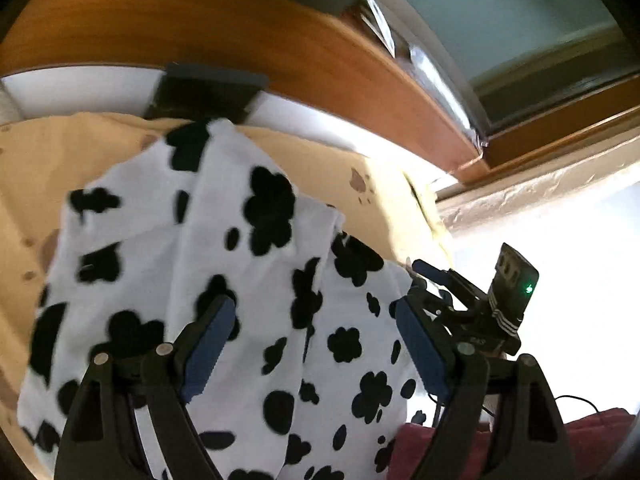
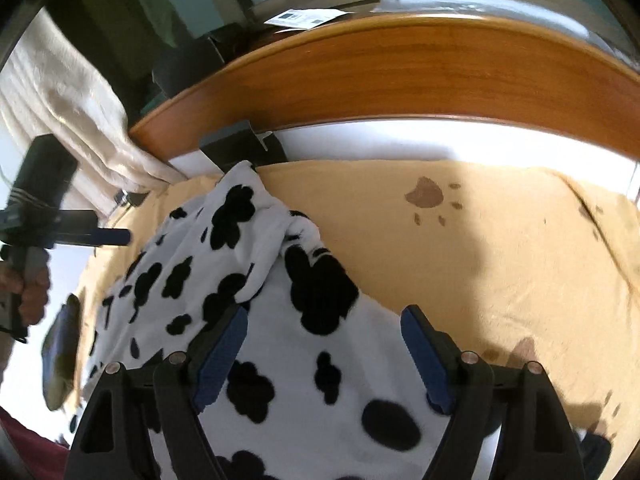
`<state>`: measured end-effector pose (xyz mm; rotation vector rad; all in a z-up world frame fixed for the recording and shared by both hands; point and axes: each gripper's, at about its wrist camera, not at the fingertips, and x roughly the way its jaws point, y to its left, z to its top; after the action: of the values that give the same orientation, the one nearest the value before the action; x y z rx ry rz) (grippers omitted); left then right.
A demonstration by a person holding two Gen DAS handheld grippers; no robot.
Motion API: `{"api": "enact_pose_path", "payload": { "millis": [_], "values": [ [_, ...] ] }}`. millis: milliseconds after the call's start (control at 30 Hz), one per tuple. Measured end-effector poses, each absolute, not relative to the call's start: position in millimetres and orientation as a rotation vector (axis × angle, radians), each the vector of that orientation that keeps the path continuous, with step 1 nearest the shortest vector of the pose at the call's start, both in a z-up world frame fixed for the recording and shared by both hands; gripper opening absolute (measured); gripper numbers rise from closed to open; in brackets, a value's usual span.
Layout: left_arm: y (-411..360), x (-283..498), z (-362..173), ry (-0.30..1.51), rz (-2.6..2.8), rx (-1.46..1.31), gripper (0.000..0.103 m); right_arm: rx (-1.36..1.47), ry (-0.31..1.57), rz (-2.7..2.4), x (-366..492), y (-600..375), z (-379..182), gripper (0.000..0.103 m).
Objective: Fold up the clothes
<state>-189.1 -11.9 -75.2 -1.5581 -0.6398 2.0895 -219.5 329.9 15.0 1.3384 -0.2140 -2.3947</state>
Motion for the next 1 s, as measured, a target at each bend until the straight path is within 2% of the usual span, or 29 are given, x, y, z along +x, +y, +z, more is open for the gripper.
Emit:
{"api": "enact_pose_path", "payload": {
  "millis": [200,367,567,767,900,1000],
  "values": [
    [10,-190,-150,-0.486,2.132,-1.774,0.087,1.369,-0.169,-2.331,-208,304,3,0.081],
    [16,-180,-146,-0.388,2.167,-1.733,0.09,1.344,-0.092,-2.284,-194,277,13,0.081],
    [-17,-143,-103,-0.558,2.221,-1.636,0.09,1.275,-0.104,-2.258,-165,254,44,0.081],
    [-53,-63,-68,-0.708,2.255,-1.538,0.09,1.263,-0.05,-2.17,-111,199,55,0.081],
    [-63,2,-88,-0.679,2.231,-1.611,0.09,1.294,0.024,-2.121,-78,158,41,0.081],
    [-68,34,-123,-0.735,2.189,-1.719,0.09,1.312,0.045,-2.081,-62,132,26,0.081]
  ]
}}
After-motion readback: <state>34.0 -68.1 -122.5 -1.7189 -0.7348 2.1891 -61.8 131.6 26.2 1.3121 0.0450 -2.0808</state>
